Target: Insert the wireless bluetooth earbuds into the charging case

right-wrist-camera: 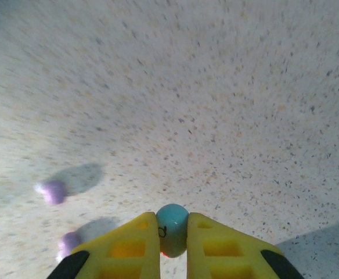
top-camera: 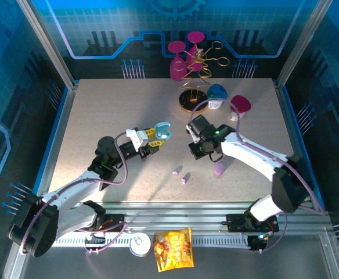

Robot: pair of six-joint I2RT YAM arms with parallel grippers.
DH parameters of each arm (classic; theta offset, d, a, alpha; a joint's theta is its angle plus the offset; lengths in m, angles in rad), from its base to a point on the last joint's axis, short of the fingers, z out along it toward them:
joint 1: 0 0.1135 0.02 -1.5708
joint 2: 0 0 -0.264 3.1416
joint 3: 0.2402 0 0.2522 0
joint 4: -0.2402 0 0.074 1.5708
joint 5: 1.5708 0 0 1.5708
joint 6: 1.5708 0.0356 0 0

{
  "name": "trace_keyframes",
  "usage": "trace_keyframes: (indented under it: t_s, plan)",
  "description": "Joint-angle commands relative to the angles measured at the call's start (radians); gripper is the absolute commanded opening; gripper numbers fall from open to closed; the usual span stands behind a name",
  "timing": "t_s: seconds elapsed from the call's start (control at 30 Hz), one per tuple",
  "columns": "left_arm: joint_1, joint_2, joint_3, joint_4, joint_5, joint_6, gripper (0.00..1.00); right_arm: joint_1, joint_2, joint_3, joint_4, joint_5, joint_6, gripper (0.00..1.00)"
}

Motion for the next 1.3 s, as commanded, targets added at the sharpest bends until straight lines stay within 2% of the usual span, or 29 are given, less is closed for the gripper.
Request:
trace_keyframes:
  t_s: [0.0, 0.17, 0.33, 0.43, 0.9, 1.27]
  plan:
    - [-0.007, -0.019, -0.001, 0.016, -0.004, 0.013, 0.15, -0.021, -0.107, -0.004, 0.023, -0.161, 0.0, 0.11]
    - [-0.006, -0.005, 0.001, 0.022, 0.004, 0.011, 0.15, -0.044, -0.233, 0.016, 0.08, -0.386, -0.006, 0.1]
    - [-0.006, 0.006, 0.007, 0.022, 0.023, 0.004, 0.15, -0.042, -0.278, 0.046, 0.155, -0.581, 0.011, 0.11]
    - [-0.007, 0.012, 0.013, 0.021, 0.044, -0.002, 0.15, -0.037, -0.283, 0.065, 0.215, -0.656, 0.03, 0.11]
    - [-0.007, 0.007, 0.031, 0.023, 0.141, -0.043, 0.15, -0.029, -0.169, 0.159, 0.327, -0.735, 0.04, 0.11]
    - [-0.007, -0.02, 0.023, 0.038, 0.093, -0.048, 0.15, -0.029, -0.13, 0.135, 0.325, -0.734, 0.039, 0.11]
